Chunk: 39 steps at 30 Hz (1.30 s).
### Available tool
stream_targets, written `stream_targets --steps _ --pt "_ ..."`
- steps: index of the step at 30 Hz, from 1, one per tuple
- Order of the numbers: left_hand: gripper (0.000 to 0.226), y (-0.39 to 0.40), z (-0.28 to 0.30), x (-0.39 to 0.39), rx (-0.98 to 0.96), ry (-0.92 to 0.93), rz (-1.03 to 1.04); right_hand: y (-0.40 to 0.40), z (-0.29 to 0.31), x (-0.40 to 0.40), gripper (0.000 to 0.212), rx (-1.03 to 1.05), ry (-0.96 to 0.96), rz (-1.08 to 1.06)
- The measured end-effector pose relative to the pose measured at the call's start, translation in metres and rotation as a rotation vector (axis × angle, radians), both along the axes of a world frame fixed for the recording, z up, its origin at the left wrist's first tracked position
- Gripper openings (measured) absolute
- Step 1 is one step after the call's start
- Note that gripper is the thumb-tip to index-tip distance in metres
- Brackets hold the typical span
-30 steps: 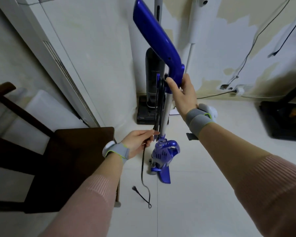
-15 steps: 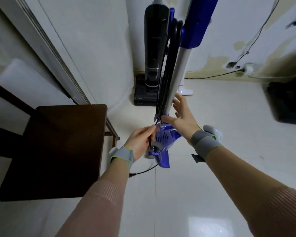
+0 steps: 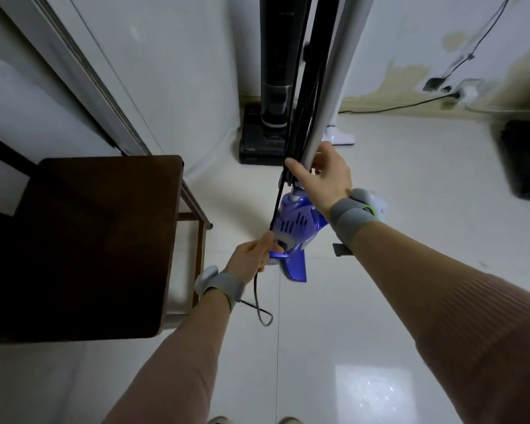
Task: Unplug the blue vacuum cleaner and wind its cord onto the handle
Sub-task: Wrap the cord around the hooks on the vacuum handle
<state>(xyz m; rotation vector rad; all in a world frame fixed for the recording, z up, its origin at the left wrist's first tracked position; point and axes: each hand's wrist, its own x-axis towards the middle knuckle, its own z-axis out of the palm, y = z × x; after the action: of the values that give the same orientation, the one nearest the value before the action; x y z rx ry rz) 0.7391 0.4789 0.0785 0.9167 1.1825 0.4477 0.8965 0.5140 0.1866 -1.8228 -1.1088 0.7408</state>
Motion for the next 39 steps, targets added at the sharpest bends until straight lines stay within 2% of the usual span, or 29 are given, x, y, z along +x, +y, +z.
stream_targets --steps 4,9,12,14,16,18,20,23,26,29,31,33,36,39 --pt "0.033 -0.005 -0.003 -0.011 -0.109 -0.008 -0.087 0.007 -0.004 -0.006 0.036 0.016 -0.136 -0.078" --pt "0.032 0.03 0.005 0.004 -0.039 0.287 -0.037 0.008 -0.009 -0.001 0.03 0.025 -0.141 -0.089" --pt "0.024 0.063 0.012 0.026 -0.004 0.389 -0.115 0.006 -0.01 0.005 0.032 0.021 -0.152 -0.074" --pt "0.019 0.085 0.008 0.036 0.043 0.537 -0.154 0.007 -0.01 0.007 0.034 0.016 -0.151 -0.056" --pt "0.036 0.104 0.007 0.037 0.085 0.64 -0.15 0.009 -0.009 0.008 0.035 0.006 -0.148 -0.05" --pt "0.034 0.123 0.023 0.036 0.099 0.59 -0.087 0.008 -0.009 0.007 0.036 0.002 -0.139 -0.049" --pt "0.012 0.146 0.042 0.036 0.088 0.434 0.029 0.008 -0.01 0.008 0.035 0.003 -0.135 -0.048" --pt "0.035 0.165 0.077 0.035 0.031 0.133 0.167 0.006 -0.007 0.006 0.033 -0.045 -0.094 -0.046" --pt "0.036 0.16 0.123 0.037 -0.041 -0.003 0.127 0.005 0.007 0.003 0.036 -0.161 -0.077 -0.006" --pt "0.039 0.144 0.163 0.032 -0.086 0.118 -0.097 -0.001 0.032 0.0 0.047 -0.304 -0.094 0.025" --pt "0.044 0.136 0.186 0.022 -0.036 0.315 -0.282 -0.009 0.053 -0.002 0.064 -0.347 -0.044 0.001" --pt "0.044 0.13 0.214 0.011 0.022 0.409 -0.381 -0.017 0.079 -0.006 0.078 -0.338 0.014 -0.024" --pt "0.041 0.13 0.253 0.006 0.06 0.415 -0.337 -0.019 0.112 -0.007 0.085 -0.292 0.069 -0.051" --pt "0.043 0.13 0.298 0.004 0.081 0.329 -0.254 -0.019 0.159 -0.006 0.081 -0.192 0.126 -0.072"
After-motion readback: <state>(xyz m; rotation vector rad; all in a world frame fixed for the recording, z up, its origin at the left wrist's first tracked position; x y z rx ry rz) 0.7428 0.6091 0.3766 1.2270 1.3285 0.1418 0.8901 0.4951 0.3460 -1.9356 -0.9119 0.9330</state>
